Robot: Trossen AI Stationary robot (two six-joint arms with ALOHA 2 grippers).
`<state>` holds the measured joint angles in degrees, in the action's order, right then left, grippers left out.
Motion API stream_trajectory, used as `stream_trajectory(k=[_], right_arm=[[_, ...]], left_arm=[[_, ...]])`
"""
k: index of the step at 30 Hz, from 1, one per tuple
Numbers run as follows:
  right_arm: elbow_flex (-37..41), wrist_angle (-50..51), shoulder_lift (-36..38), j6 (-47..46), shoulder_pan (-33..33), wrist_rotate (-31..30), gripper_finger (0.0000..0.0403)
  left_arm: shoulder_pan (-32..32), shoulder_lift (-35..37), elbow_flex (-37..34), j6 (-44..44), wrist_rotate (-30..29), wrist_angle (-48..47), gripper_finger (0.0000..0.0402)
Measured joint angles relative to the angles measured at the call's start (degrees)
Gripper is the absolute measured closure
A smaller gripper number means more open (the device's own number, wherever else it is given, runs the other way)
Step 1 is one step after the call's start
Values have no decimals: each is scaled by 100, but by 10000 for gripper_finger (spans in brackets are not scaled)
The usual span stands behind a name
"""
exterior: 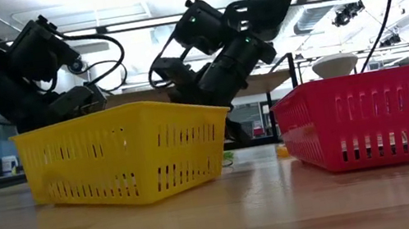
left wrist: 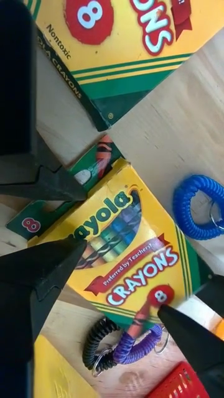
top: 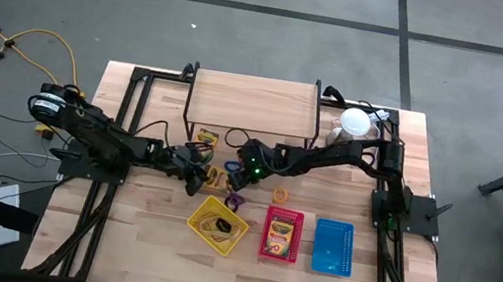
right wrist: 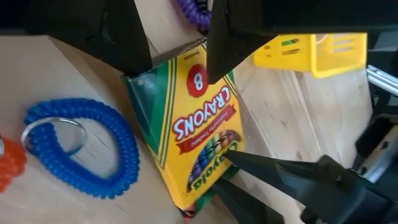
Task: Pick & Place Office Desk Supplies
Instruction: Put the bottom crayon box into the red bin
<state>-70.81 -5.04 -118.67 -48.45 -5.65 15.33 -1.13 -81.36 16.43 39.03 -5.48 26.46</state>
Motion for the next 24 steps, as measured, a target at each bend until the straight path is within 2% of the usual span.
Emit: stream_trajectory(k=[19,24], right_arm=[[-10,-553,4,-125,-2,362,264],[-17,-512,4,-127,-2,396,286]], left_arm=[[0,4,0,-20,52,17,297],[-18,4,0,-17,121,21,297]])
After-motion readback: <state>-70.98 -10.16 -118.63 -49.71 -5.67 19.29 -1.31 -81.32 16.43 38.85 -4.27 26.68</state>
